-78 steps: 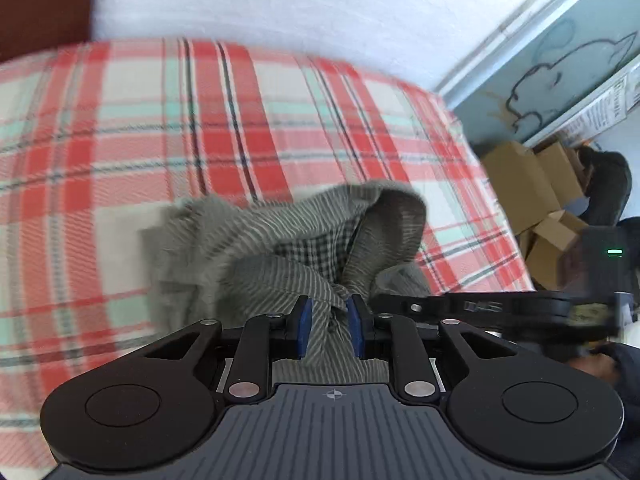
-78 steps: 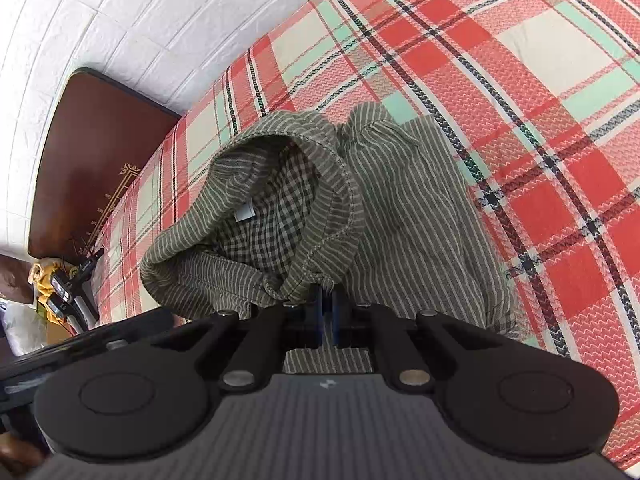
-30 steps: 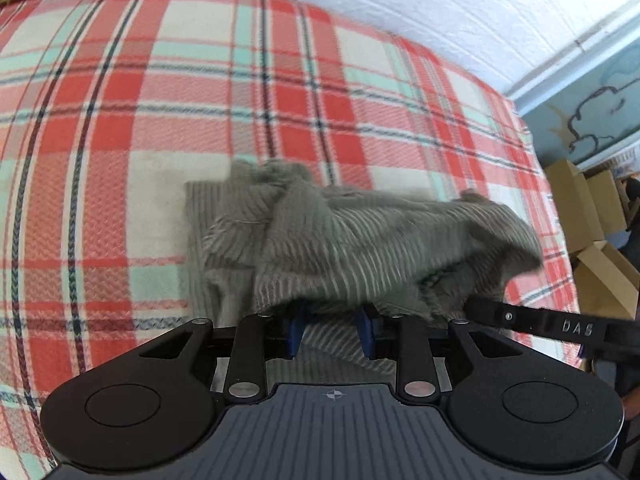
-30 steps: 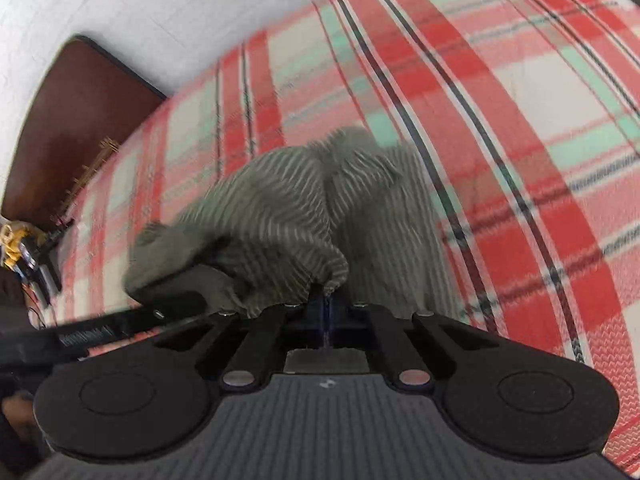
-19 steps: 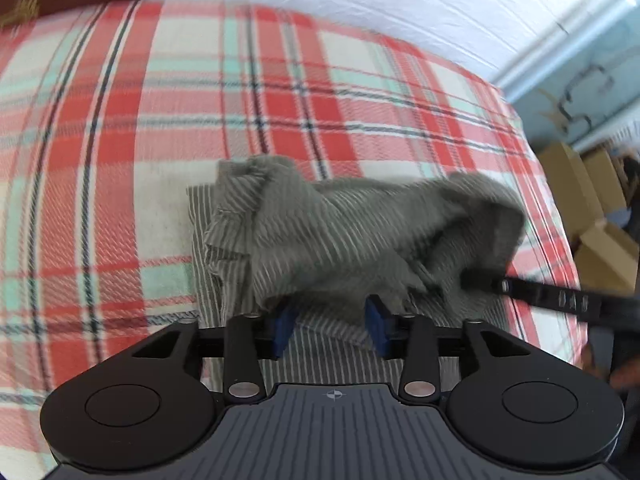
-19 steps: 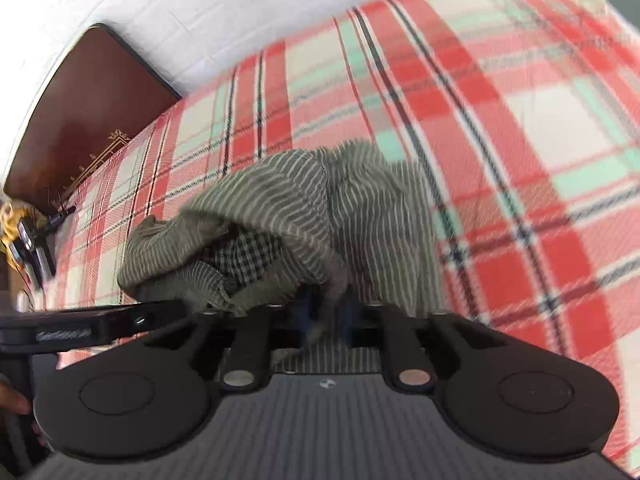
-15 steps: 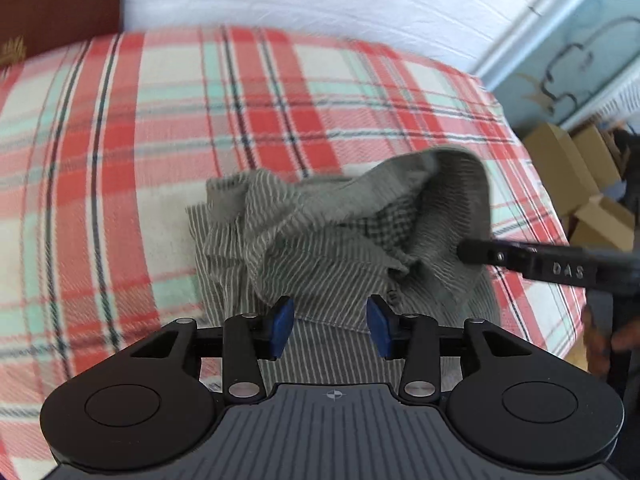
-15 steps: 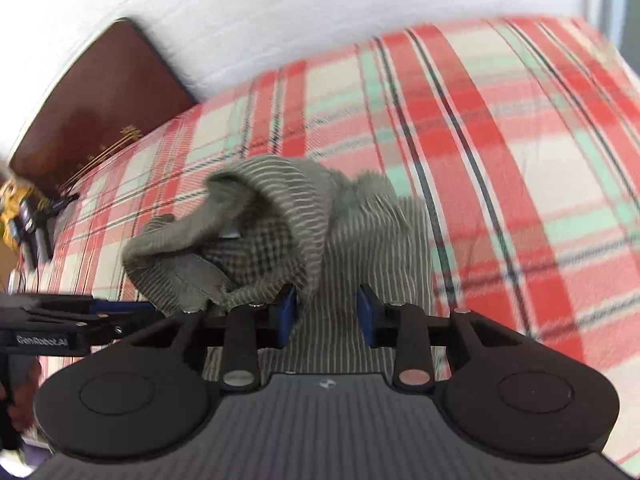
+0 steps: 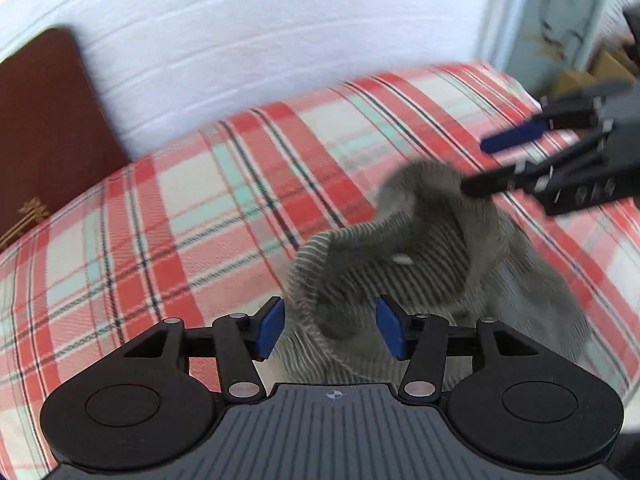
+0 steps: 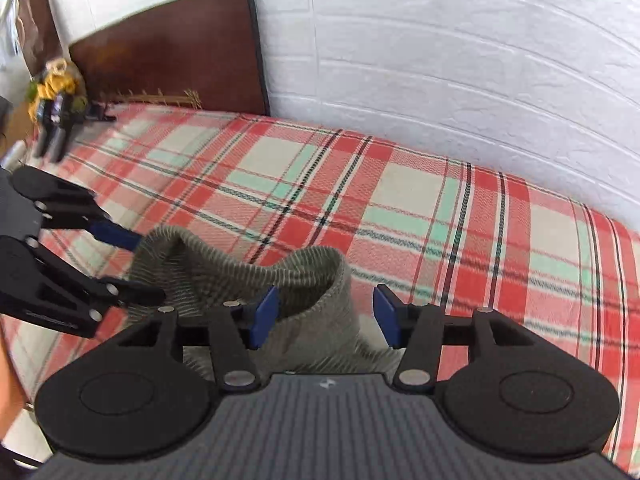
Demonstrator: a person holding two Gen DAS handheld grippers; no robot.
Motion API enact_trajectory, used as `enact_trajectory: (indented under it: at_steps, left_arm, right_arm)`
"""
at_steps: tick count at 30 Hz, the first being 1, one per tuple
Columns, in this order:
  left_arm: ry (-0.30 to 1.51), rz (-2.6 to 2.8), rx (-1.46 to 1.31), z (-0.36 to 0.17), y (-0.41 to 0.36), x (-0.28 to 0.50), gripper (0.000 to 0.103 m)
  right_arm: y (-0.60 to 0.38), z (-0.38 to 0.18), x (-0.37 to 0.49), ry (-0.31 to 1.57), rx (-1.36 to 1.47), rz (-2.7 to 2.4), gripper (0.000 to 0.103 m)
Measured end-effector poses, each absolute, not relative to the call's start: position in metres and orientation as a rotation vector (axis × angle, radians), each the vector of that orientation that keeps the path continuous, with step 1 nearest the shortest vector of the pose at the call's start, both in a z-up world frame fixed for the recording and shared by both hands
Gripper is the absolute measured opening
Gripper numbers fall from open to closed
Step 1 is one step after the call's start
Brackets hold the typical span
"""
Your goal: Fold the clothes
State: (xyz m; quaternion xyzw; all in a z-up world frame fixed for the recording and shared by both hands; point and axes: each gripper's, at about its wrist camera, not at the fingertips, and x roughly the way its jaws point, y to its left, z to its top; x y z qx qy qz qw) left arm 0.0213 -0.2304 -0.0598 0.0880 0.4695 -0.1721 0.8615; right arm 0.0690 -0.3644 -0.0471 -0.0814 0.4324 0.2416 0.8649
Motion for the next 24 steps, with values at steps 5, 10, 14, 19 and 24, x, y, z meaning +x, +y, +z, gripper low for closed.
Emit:
enact_trajectory:
  at_steps: [5,10,14,19,24]
  left_arm:
    - [1.089,-0.345,0.087,-0.084,-0.221,0.043,0.001]
    - [1.070,-0.350,0.000,-0.078,-0.208,0.039,0.001]
    - [1.050,-0.378,-0.018,-0.066,-0.202,0.021,0.000]
    - [1.080,-0.378,-0.046,-0.074,-0.201,-0.006,0.000]
    - [1.148,-0.368,-0.044,-0.102,-0.206,-0.026,0.000]
  right_arm:
    - [-0.358,-0.076,0.092,1.073,-0.122,0.494,0.003]
    - [-0.377,-0.060,0.072,1.053,-0.021,0.471,0.002]
    - [-0.398,-0.041,0.046,1.029,0.088,0.484,0.002]
    - [-0.414,-0.050,0.012,1.076,0.165,0.463,0.002]
    - [-0.416,-0.082,-0.010,1.165,0.219,0.411,0.002]
